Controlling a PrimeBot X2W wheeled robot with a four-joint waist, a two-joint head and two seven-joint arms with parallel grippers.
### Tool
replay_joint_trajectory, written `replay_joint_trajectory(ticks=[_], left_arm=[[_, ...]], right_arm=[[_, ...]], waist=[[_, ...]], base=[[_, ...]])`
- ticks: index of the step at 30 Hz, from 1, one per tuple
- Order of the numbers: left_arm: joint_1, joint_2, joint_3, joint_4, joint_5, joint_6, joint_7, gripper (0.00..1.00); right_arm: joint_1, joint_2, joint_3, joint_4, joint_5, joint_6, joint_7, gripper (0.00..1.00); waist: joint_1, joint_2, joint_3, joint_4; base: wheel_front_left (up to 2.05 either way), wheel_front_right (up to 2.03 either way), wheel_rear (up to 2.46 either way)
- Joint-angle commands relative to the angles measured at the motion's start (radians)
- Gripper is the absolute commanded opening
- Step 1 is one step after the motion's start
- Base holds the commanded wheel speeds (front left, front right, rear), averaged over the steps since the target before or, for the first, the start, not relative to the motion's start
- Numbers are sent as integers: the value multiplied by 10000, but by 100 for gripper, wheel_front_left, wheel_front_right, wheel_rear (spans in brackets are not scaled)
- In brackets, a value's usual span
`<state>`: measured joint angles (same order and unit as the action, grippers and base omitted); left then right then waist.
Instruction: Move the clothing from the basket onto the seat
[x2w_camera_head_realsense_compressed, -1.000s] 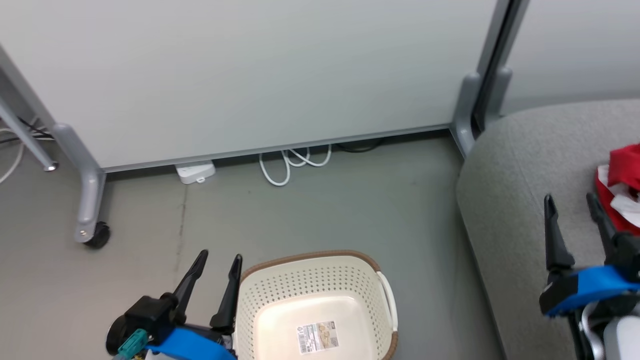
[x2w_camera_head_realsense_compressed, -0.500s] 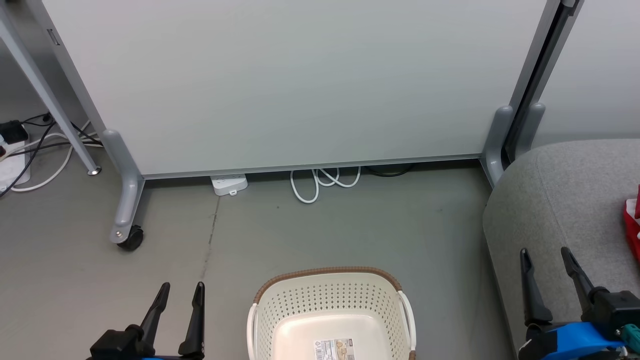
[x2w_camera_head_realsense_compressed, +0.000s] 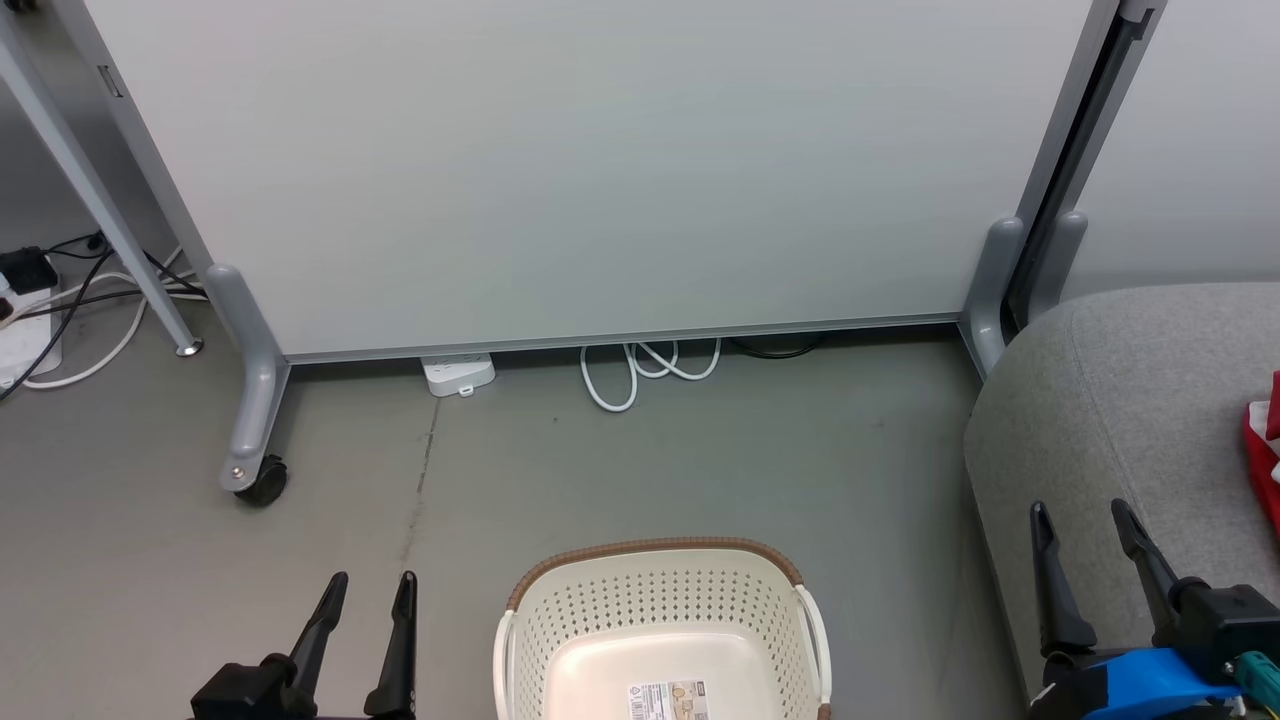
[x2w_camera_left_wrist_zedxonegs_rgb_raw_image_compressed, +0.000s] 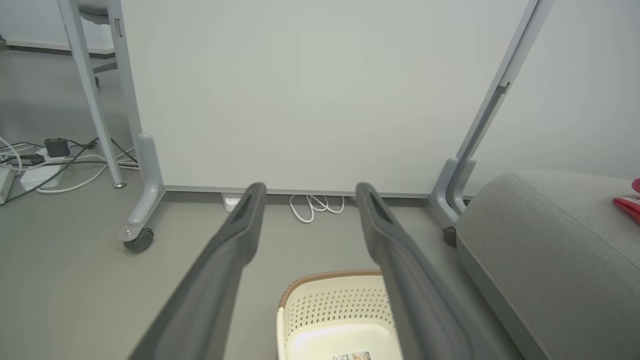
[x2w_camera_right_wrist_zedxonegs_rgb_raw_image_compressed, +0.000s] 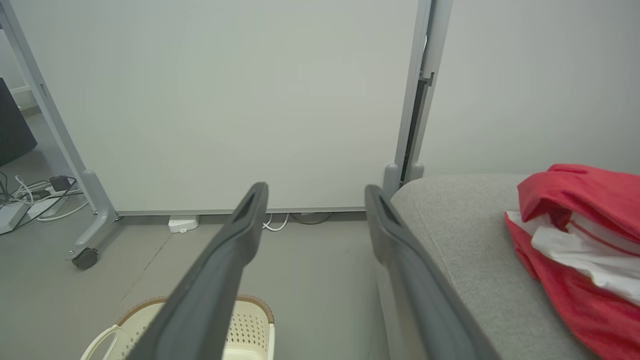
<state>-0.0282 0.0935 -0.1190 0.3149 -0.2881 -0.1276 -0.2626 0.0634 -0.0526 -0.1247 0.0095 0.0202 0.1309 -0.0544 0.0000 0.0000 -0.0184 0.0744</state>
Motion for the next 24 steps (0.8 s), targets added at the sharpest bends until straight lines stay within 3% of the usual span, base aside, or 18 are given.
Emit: replay_joint_trajectory(ticks=[1,6,7,13,24], left_arm=[[-52,47,-3,9,9,-36,-33,100],[-25,91,5,10,-20,-37,-33,100],[0,32,-11,6,-15,2,0,0],[365,-194,-120,677,-64,6,71,0],[219,-232,227,529,-2040,0,609,0]], right_arm=[[130,37,17,17,53,-3,-80,100],[157,37,59,77,89,-3,-119,100],[3,2,44,82,68,0,-81,0],[31,57,31,905,113,0,-50,0],[-255,56,28,1203,2469,0,220,0]], waist=[[0,0,11,-4],[0,0,21,-54],[0,0,21,-57],[0,0,24,-66],[0,0,41,-127]], base=[[0,0,0],[0,0,0],[0,0,0],[0,0,0],[0,0,0]])
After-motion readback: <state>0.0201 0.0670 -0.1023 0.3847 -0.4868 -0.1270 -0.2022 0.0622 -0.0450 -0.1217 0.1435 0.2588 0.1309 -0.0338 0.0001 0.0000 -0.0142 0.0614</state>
